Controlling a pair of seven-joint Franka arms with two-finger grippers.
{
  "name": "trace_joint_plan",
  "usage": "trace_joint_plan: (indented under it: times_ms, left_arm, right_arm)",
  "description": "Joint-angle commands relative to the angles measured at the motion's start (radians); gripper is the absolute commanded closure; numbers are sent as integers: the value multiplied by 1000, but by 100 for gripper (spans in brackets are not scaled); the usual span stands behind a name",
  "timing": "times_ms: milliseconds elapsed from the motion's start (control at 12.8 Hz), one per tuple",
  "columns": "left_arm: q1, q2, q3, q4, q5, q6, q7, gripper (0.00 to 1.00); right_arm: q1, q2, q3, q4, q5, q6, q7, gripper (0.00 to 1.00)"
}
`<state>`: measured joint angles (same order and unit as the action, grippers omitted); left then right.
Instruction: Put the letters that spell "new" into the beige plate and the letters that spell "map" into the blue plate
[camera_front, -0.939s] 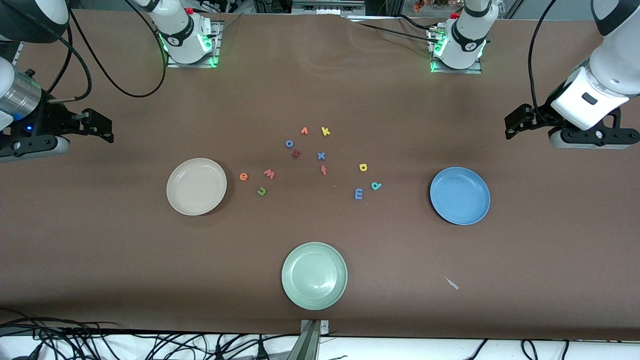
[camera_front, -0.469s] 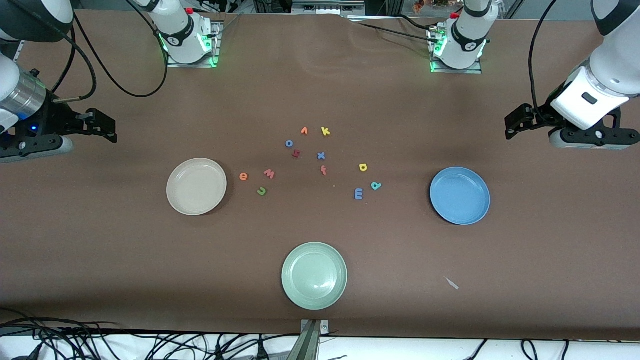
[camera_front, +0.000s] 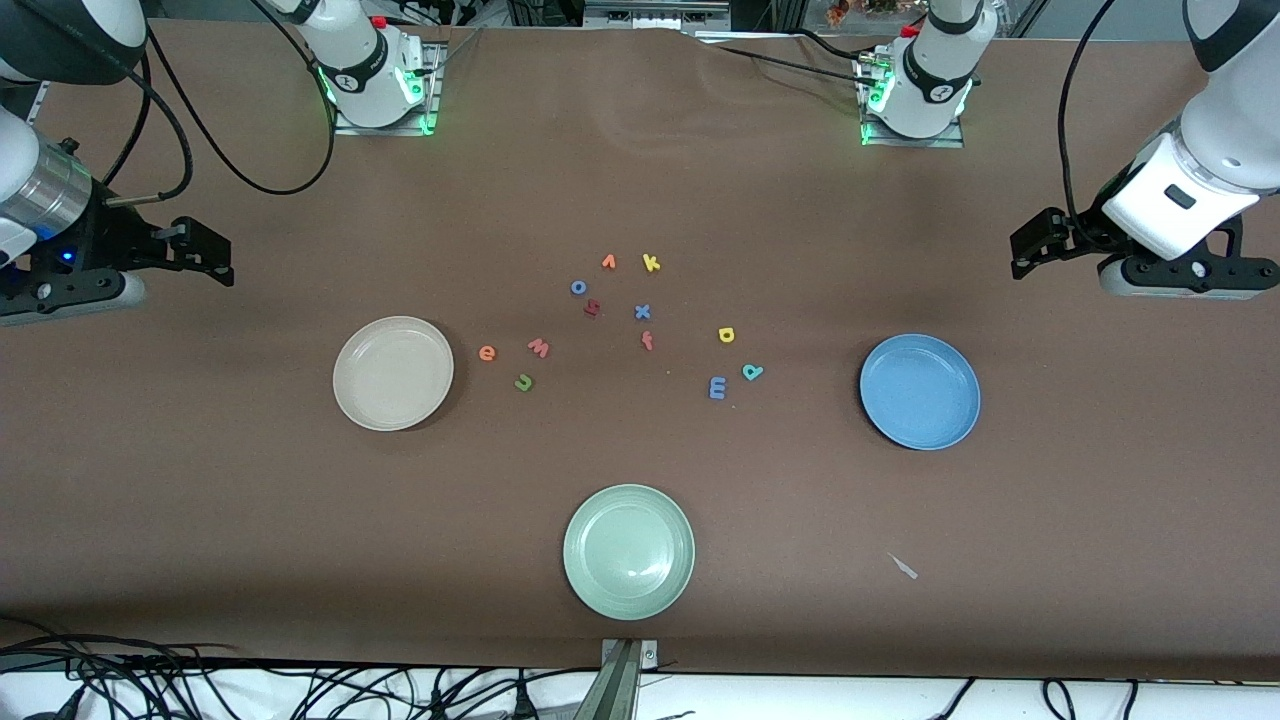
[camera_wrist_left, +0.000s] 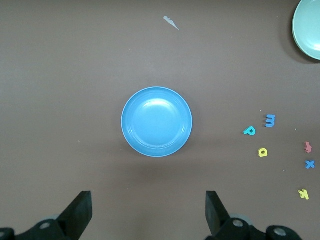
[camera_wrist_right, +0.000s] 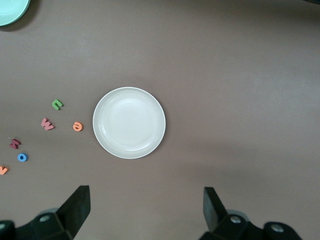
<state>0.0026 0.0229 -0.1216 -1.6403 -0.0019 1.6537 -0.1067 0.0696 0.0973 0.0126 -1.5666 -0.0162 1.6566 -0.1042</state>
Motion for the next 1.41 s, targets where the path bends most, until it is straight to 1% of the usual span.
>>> trace_joint_plan:
  times_ms: [0, 156, 313, 626, 782, 1330]
  left_arm:
    - [13, 2, -6, 13, 19, 1, 24, 0]
    - [13, 2, -6, 13, 17, 1, 24, 0]
    - [14, 2, -6, 13, 17, 1, 24, 0]
    - [13, 2, -6, 13, 17, 1, 22, 0]
    - [13, 2, -6, 13, 17, -2, 24, 0]
    - [13, 2, -7, 13, 17, -2, 24, 0]
  right_arm:
    - [-1, -4, 0, 20, 4, -12, -2, 0]
    - [-1, -7, 3, 30, 18, -21, -3, 0]
    - [1, -16, 26, 30, 19, -35, 0, 0]
    - [-10, -7, 17, 26, 27, -35, -17, 0]
    - [-10, -4, 0, 30, 32, -28, -17, 0]
    - [-7, 12, 3, 26, 19, -24, -17, 0]
